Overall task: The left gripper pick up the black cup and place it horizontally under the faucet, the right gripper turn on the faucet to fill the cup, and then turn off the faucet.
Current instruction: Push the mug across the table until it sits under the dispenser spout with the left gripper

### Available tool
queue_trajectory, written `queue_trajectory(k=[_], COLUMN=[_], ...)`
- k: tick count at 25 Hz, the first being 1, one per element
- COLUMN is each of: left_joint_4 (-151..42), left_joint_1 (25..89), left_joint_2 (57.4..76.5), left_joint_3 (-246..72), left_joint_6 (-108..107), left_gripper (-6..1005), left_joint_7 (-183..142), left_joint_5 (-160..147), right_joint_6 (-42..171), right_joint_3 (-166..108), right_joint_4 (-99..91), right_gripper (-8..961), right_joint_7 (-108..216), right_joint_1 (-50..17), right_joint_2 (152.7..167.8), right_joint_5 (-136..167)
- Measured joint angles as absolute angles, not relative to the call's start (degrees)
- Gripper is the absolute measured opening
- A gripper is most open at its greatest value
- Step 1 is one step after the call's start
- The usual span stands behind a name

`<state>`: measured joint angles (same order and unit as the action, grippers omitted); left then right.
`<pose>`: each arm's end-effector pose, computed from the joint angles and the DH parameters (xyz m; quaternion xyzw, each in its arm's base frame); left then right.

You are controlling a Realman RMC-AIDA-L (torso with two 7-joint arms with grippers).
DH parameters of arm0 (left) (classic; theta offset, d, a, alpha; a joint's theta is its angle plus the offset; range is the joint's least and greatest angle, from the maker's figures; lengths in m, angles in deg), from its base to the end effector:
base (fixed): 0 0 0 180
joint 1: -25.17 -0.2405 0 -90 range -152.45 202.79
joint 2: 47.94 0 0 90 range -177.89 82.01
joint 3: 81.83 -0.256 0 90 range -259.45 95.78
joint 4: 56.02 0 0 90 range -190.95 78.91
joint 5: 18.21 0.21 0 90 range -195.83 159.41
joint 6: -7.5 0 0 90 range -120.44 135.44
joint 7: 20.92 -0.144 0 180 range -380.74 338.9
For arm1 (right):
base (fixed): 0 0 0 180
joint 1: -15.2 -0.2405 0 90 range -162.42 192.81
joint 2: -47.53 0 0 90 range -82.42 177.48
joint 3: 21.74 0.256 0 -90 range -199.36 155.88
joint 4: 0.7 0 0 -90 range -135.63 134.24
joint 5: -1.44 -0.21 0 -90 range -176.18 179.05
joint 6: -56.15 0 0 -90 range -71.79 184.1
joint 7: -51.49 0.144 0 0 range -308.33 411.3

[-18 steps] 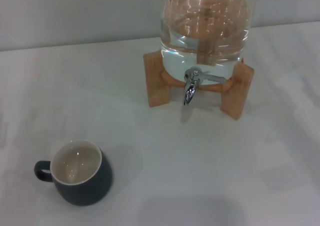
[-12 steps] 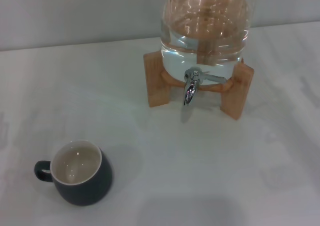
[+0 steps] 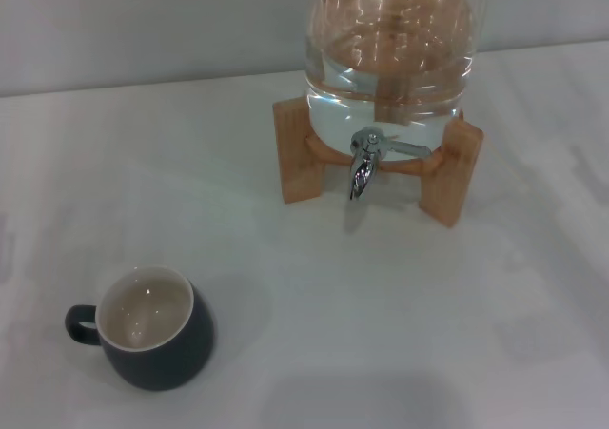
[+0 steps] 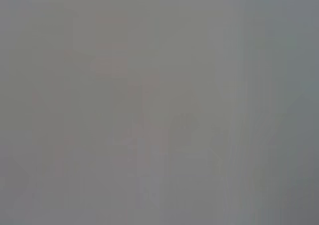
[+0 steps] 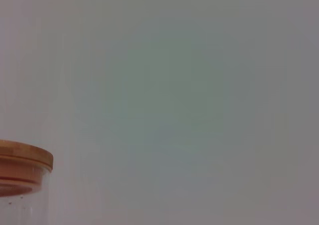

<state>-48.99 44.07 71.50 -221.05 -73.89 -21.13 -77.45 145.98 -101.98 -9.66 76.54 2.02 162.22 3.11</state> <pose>-0.3434 0.2849 0.0093 -0.6543 -0.1521 -0.2900 0.6817 0.3614 0.2625 0.0793 -0.6140 0.1674 0.4218 0.6458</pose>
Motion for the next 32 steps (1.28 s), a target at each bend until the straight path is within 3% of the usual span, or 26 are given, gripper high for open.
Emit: queue_trajectory(k=[32], left_joint_4=[-43.23], left_joint_1=[39.03], left_joint_2=[71.85], left_joint_3=[-226.78], left_joint_6=[-71.74], left_gripper=[602], left_joint_7=[-21.00], left_joint_5=[-77.46], right_joint_6=[144.92], right_joint_3=[-103.57], right_joint_4=[-9.53], right_gripper=[870], right_joint_7=[76.54], right_joint_1=[2.04], right_joint_2=[162.22], right_joint_5=[3.11])
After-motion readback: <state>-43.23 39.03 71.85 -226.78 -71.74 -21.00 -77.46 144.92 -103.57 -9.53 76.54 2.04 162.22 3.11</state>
